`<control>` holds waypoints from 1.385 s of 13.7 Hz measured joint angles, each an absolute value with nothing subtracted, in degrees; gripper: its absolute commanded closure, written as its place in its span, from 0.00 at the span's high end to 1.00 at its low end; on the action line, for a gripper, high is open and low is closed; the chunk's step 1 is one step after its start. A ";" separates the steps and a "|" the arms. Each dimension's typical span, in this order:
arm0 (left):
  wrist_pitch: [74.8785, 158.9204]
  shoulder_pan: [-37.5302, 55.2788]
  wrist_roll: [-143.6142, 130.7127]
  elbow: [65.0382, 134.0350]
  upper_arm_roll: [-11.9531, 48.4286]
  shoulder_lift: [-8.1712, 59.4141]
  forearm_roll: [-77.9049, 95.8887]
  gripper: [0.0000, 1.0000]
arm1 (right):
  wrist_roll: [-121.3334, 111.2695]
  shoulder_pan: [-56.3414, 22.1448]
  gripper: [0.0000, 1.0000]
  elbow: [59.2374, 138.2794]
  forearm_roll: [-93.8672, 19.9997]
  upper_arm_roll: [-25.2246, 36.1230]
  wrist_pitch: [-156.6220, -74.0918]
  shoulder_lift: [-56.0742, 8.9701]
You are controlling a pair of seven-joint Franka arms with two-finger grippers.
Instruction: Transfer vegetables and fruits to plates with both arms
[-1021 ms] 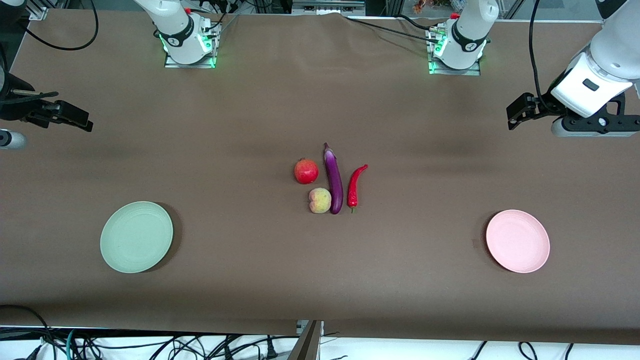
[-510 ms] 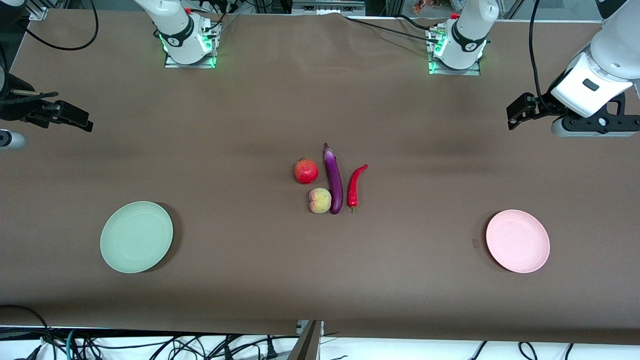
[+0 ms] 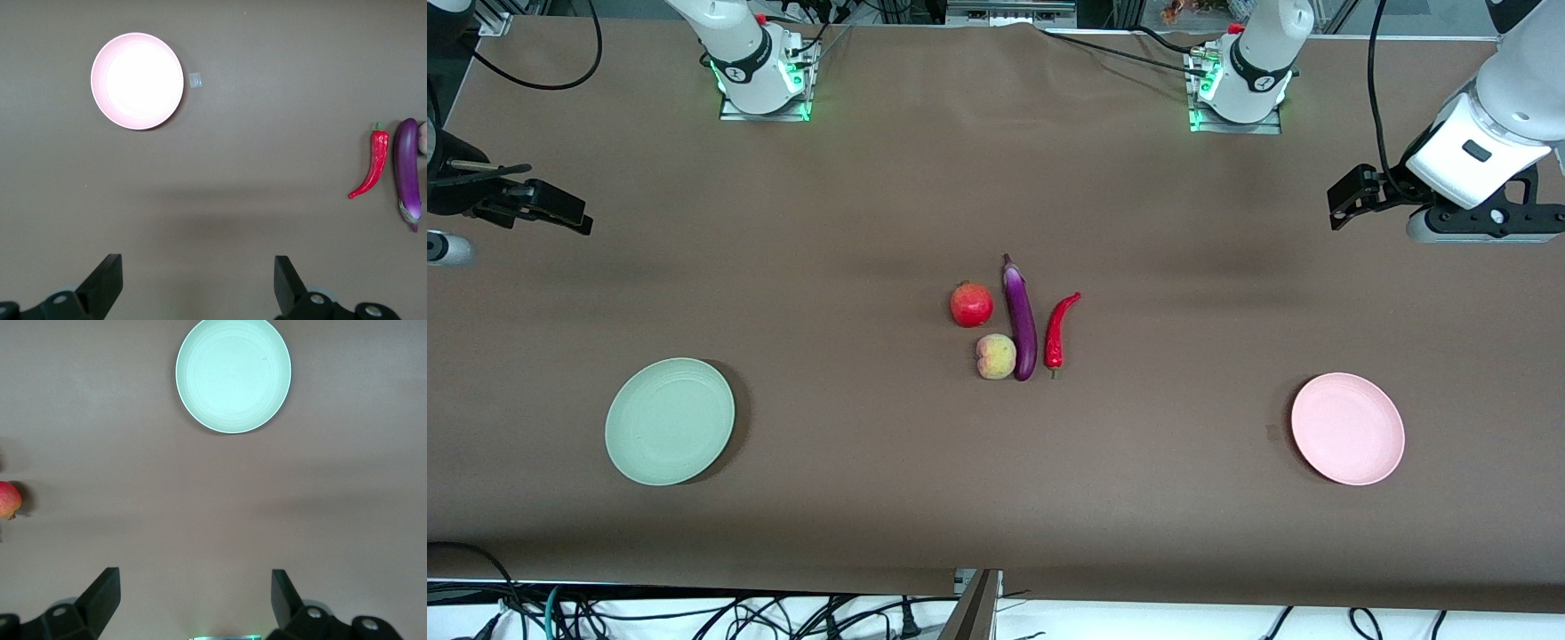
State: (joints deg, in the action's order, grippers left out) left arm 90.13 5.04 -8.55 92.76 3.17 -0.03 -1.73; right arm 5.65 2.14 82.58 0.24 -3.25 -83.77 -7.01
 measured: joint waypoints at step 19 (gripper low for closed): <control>113.22 23.35 -10.02 94.39 5.56 28.23 5.03 1.00 | 5.40 -3.38 1.00 83.09 -0.30 -4.47 -90.90 -19.39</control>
